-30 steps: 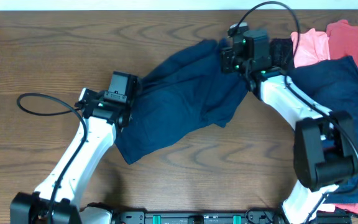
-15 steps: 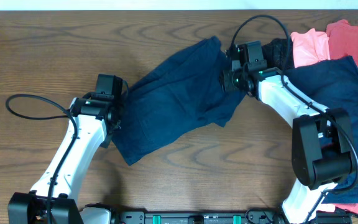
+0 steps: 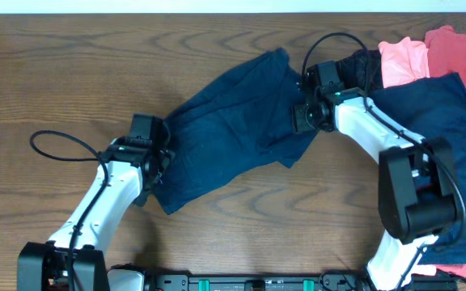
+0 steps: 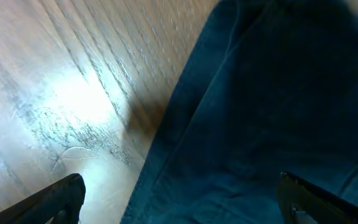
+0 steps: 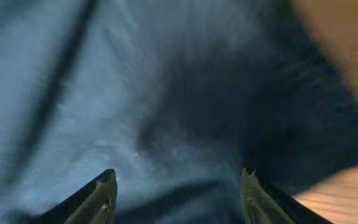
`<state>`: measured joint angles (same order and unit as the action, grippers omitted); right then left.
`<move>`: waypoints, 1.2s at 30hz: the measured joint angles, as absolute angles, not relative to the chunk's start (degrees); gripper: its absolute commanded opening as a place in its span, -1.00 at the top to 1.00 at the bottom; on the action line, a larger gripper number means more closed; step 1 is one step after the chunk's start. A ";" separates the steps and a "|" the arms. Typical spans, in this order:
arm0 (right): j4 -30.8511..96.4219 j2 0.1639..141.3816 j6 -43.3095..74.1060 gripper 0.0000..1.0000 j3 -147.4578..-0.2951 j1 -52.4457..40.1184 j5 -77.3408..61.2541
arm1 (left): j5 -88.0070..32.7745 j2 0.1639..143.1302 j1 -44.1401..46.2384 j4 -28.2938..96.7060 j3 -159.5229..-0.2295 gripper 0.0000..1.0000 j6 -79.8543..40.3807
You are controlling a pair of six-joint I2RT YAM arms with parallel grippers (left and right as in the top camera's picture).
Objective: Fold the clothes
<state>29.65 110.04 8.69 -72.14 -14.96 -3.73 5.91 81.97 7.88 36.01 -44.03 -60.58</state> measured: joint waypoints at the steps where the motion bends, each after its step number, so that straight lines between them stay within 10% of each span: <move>1: 29.54 108.68 8.69 -0.16 -72.14 -14.96 -3.68 | 5.61 81.97 7.88 35.33 -43.57 -0.92 -59.81; 8: 29.76 97.03 8.73 0.04 -72.18 -14.98 -3.53 | 2.68 81.97 7.88 29.43 -39.94 -0.47 -55.20; 18: 32.10 96.75 8.60 0.10 -72.16 -18.17 -9.34 | 1.65 81.01 7.92 22.46 -34.02 -0.38 -52.99; 25: 32.40 97.14 8.51 0.13 -72.16 -22.00 -10.55 | 0.30 80.79 7.94 20.62 -33.19 0.88 -49.78; 36: 33.65 102.37 8.29 0.98 -72.16 -26.61 -13.91 | -0.75 79.29 7.92 33.04 -35.38 0.88 -41.01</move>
<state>33.65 102.37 8.29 -72.16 -26.61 -13.91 -0.75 79.29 7.92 33.04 -35.38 -41.01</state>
